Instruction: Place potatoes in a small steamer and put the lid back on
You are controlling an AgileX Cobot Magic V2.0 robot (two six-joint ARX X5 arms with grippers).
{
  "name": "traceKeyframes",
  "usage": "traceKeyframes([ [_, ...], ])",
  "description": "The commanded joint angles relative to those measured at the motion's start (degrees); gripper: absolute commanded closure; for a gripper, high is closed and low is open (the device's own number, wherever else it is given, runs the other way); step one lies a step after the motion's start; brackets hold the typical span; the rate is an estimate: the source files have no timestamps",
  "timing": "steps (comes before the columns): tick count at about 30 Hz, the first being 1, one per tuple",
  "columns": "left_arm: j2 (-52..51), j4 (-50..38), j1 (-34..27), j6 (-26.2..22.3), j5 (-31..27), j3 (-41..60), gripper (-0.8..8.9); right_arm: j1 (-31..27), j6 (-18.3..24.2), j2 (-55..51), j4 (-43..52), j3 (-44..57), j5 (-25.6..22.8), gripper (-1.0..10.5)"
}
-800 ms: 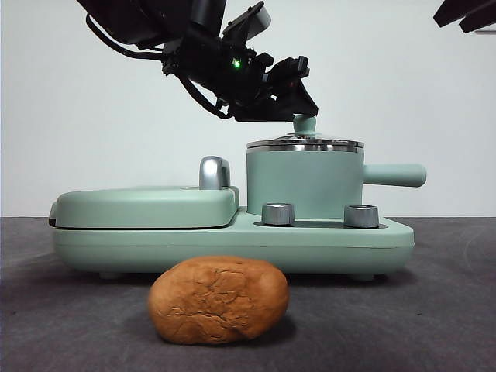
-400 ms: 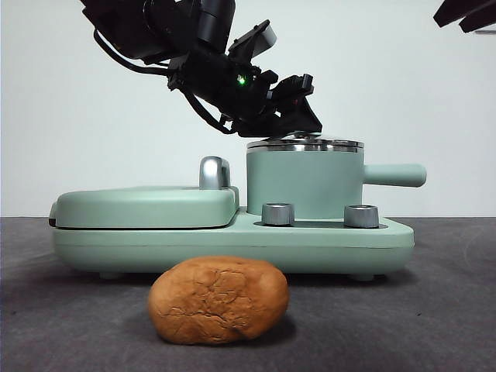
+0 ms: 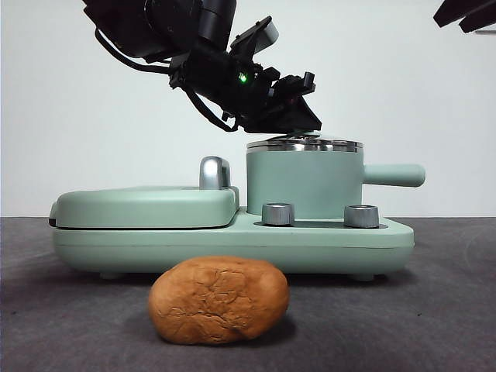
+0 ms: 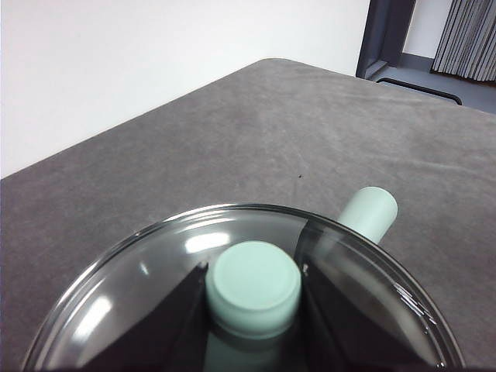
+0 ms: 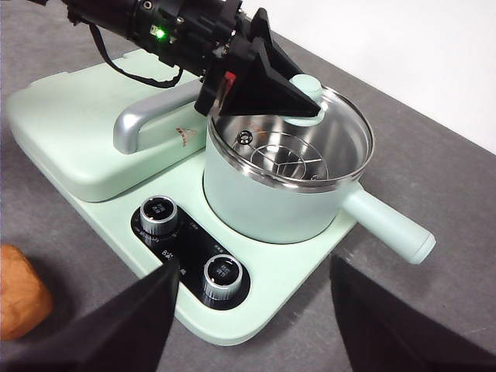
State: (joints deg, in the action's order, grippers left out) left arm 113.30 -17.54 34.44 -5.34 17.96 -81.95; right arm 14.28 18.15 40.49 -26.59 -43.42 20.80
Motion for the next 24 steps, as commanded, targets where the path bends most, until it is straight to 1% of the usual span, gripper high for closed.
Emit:
traceKeyframes([
  [1,1.4,-0.1,0.4,-0.2,-0.2,-1.1,8.07,0.3,-0.2,0.2,0.3,-1.0,-0.1,6.4],
  [8,-0.9,-0.2,0.4,-0.2,-0.2,-1.1,8.07,0.2,-0.2,0.2,0.4,-1.0,-0.1,6.4],
  [17,-7.3,0.0,0.2,-0.1,-0.2,-1.1,8.07,0.2,-0.2,0.2,0.4,-1.0,-0.1,6.4],
  [20,-10.5,2.0,0.2,-0.1,-0.2,-1.1,8.07,0.2,-0.2,0.2,0.3,-1.0,-0.1,6.4],
  [24,-16.0,9.9,-0.2,1.0,-0.3,-1.1,8.04,0.3,-0.2,0.2,0.3,-1.0,0.0,6.4],
])
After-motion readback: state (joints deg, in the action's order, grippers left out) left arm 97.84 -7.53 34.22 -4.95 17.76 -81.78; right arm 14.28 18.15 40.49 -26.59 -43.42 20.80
